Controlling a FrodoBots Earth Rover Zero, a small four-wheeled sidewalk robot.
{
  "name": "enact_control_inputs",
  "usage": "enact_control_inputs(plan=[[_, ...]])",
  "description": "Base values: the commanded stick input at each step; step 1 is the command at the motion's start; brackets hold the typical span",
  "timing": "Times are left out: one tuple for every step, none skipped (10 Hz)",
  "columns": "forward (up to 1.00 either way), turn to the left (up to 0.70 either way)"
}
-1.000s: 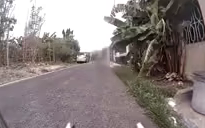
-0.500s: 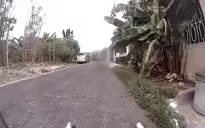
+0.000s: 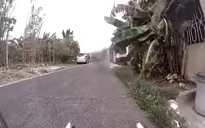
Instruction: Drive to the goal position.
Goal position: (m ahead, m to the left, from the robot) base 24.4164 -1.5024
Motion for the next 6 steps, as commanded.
enact_control_inputs(plan=[[0.1,0.01],[0.1,0.01],[0.09,0.01],[0.09,0.01],[0.1,0.01],[0.1,0.01]])
